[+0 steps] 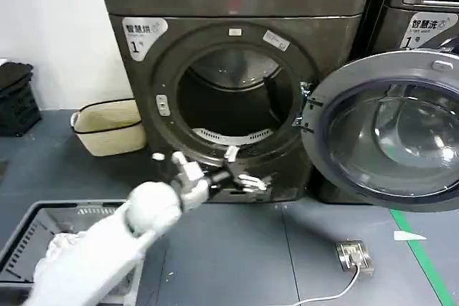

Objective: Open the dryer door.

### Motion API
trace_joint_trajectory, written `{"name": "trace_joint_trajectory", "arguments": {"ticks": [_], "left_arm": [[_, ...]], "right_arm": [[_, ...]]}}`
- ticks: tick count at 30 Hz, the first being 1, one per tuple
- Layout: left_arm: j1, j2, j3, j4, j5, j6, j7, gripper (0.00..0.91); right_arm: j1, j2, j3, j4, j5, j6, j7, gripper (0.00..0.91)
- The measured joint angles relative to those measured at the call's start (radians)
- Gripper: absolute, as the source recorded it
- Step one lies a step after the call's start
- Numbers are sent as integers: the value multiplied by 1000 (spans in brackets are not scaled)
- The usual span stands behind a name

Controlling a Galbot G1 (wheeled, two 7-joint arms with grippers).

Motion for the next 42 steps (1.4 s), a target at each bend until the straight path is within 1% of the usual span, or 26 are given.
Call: {"name": "trace_joint_trajectory", "arguments": {"ticks": [3, 6, 9, 11, 15, 19, 21, 23, 27, 32, 37, 42], "left_arm": [[79, 93, -99, -67, -42, -2, 0, 907], [168, 174, -190, -121, -51, 1, -15, 907], [278, 237, -290, -160, -92, 38, -60, 907], [349, 269, -361, -181, -132, 80, -99, 907], [472, 314, -515, -206, -250, 191, -205, 907], [533, 321, -651, -207, -430, 326, -366, 907], [548, 327, -706, -202, -526, 362, -453, 907], [560, 334, -744, -193, -617, 377, -525, 907], [583, 348, -783, -169, -752, 377, -627, 907], [576, 360, -787, -144, -922, 377, -776, 907], [556, 393, -746, -102, -1111, 377, -961, 907], [537, 429, -682, -68, -1308, 376, -1107, 907]], "right_arm": [[13, -15, -19, 17, 0, -7, 0, 907], [24, -30, -38, 31, 1, -8, -2, 907], [31, -41, -55, 41, 8, -9, -6, 907], [36, -49, -63, 47, 14, -9, -7, 907], [43, -60, -78, 50, 22, -9, -9, 907], [48, -70, -91, 45, 28, -8, -12, 907], [50, -73, -97, 42, 29, -8, -13, 907], [51, -76, -104, 41, 30, -8, -16, 907], [53, -82, -115, 42, 30, -8, -20, 907], [52, -88, -126, 44, 31, -7, -23, 907], [61, -84, -145, 52, 30, -7, -23, 907], [59, -81, -154, 58, 30, -7, -23, 907]]}}
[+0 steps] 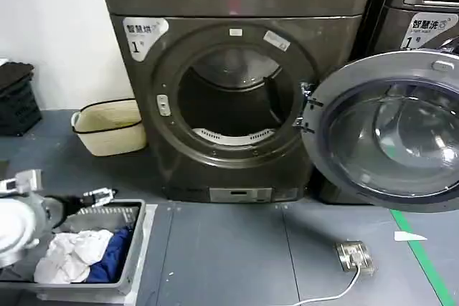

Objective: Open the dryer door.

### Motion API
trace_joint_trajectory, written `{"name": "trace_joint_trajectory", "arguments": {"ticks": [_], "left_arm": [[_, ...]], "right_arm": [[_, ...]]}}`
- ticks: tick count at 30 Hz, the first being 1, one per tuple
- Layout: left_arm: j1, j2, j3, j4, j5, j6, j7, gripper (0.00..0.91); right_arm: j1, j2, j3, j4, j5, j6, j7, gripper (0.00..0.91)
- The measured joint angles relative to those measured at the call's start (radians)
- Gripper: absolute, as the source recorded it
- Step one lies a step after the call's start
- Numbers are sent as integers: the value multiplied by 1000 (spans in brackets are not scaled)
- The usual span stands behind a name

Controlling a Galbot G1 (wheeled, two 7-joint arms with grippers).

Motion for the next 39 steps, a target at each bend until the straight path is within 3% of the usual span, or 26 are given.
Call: {"name": "trace_joint_trajectory", "arguments": {"ticks": [9, 18, 39], "left_arm": [[-6, 62, 10, 59, -290, 0, -146, 907], [1, 73, -38, 134, -469, -1, -244, 907], [18, 59, -150, 279, -528, 0, -263, 907]], "right_arm": [[-7, 3, 12, 2, 3, 6, 6, 907], [-11, 8, 16, -1, 14, 29, 11, 907], [-10, 23, 22, -9, 43, 56, -6, 907]]}}
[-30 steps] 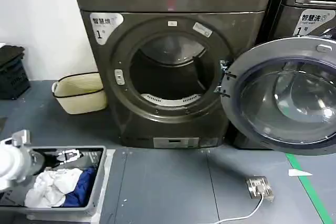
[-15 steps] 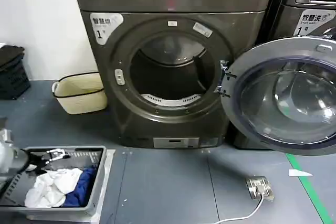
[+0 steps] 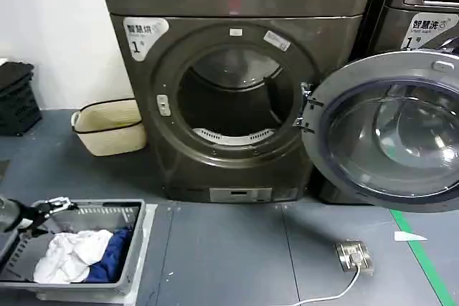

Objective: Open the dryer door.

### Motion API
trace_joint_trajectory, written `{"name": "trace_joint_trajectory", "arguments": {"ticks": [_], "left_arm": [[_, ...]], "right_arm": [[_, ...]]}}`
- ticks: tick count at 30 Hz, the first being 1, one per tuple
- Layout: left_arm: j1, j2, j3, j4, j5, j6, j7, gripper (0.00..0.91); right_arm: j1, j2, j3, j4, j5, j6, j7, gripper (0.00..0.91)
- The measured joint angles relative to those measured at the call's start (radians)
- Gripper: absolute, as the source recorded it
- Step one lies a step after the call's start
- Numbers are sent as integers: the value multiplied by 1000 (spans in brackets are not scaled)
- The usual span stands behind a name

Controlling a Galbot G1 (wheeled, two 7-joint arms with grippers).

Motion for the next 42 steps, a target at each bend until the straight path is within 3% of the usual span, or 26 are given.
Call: {"name": "trace_joint_trajectory", "arguments": {"ticks": [42], "left_arm": [[15, -12, -33, 93, -31, 0, -9, 907]], "right_arm": [[-5, 0, 5, -22, 4, 9, 6, 907]]}}
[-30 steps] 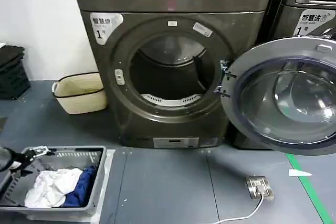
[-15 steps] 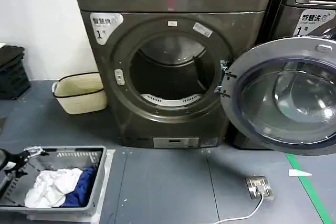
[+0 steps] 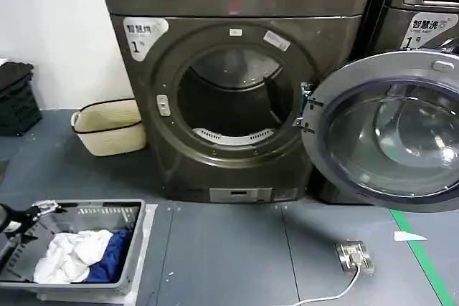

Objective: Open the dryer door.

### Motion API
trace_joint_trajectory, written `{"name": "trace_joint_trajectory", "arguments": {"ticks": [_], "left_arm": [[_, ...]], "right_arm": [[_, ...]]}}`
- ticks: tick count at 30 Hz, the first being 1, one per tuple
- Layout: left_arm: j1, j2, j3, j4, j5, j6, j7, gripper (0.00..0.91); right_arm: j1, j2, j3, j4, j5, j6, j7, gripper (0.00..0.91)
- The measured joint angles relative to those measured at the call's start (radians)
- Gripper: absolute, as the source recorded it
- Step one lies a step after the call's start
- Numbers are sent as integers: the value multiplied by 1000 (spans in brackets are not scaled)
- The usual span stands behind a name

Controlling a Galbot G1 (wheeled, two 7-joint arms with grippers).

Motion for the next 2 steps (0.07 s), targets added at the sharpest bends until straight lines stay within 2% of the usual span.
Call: {"name": "trace_joint_trajectory", "arguments": {"ticks": [2], "left_arm": [[0, 0, 0, 4, -7, 0, -1, 907]], "right_arm": [[-1, 0, 0, 0, 0, 1, 0, 907]]}}
